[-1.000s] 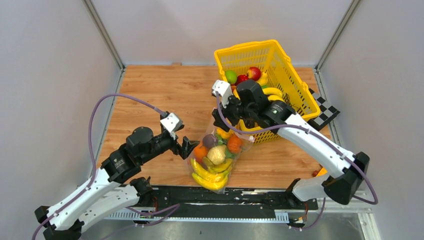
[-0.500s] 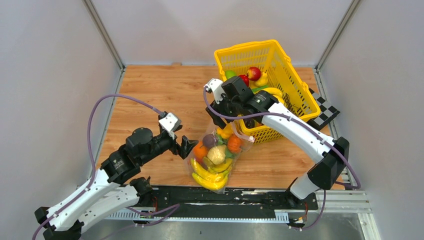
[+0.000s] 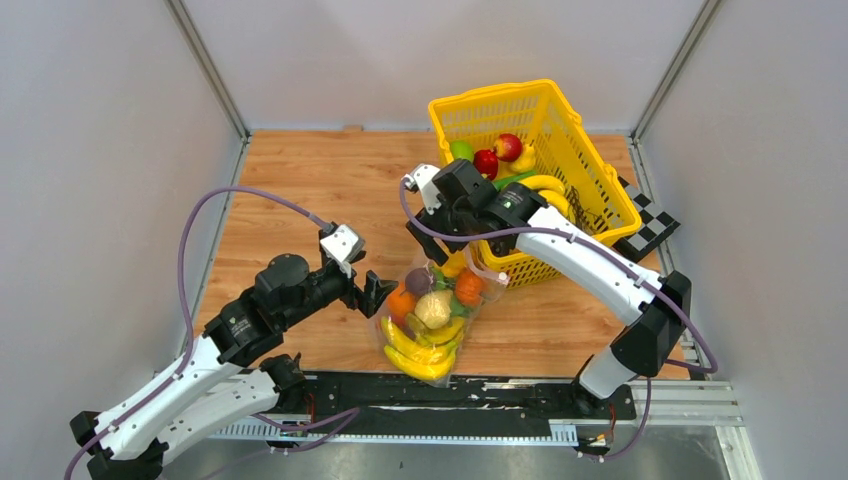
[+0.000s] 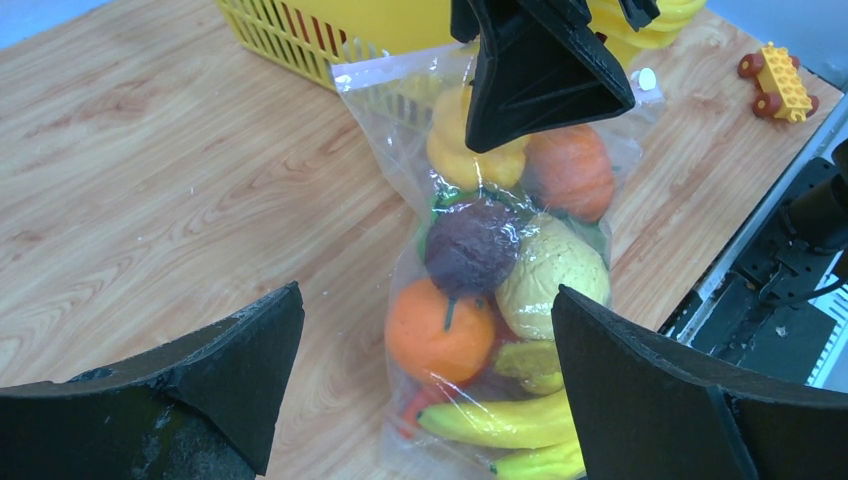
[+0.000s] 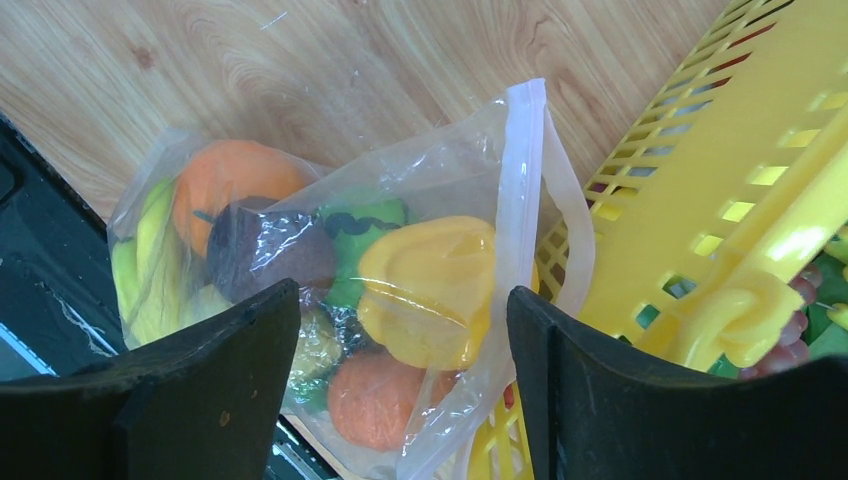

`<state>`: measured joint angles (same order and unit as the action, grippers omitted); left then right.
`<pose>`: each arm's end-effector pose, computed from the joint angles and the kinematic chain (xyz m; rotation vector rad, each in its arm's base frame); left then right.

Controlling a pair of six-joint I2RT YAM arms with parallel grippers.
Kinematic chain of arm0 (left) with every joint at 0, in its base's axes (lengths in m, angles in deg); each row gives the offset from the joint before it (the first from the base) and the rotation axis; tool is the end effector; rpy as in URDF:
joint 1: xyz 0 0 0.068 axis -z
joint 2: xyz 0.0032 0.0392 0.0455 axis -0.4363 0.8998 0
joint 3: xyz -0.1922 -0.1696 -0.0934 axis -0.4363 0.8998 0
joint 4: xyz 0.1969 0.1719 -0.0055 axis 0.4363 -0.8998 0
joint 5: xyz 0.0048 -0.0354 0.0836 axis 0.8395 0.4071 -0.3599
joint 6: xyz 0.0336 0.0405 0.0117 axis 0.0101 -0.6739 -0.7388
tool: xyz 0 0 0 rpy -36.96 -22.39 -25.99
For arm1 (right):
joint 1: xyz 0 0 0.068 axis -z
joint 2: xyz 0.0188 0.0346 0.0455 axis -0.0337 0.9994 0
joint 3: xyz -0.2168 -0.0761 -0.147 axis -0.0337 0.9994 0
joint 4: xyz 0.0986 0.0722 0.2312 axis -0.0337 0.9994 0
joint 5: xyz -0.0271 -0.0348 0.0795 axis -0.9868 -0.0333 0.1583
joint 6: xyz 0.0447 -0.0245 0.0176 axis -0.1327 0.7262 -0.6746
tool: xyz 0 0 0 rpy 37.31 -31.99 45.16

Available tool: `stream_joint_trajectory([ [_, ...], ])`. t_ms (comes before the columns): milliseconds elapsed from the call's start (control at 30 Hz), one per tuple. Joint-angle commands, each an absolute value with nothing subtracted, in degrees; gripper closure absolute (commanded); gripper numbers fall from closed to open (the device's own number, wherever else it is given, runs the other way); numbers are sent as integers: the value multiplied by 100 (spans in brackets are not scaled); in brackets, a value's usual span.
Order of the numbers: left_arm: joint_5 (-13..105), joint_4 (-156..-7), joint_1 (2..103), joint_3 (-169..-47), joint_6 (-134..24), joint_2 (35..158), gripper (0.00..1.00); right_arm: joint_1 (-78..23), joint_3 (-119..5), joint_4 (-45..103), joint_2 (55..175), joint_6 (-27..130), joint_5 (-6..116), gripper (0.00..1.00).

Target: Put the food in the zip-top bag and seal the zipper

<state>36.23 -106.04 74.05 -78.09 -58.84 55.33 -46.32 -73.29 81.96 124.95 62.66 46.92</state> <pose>0.0963 -0.1064 0.3287 0.6290 1.7645 -0.6625 0.2232 0.2504 0.3544 -1.1179 2.2582 0.3175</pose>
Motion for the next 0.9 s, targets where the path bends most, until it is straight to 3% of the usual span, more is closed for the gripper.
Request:
stream_joint_trajectory([
  [0,3602,-10578,7392,-7797,-5775,5534,0,-4578,-7155,8576,12527,6037,4596,26],
  [100,3581,-10602,7395,-7808,-5773,5513,0,-4578,-7130,8607,12556,6064,4813,34],
  [300,3537,-10623,7391,-7788,-5734,5463,0,-4588,-7067,8663,12580,6201,5019,60],
  [533,3465,-10628,7395,-7782,-5708,5456,0,-4595,-7062,8635,12561,6256,5204,99],
  [867,3230,-10385,7395,-7818,-5702,5777,0,-4768,-6537,7966,11730,6236,6218,100],
])
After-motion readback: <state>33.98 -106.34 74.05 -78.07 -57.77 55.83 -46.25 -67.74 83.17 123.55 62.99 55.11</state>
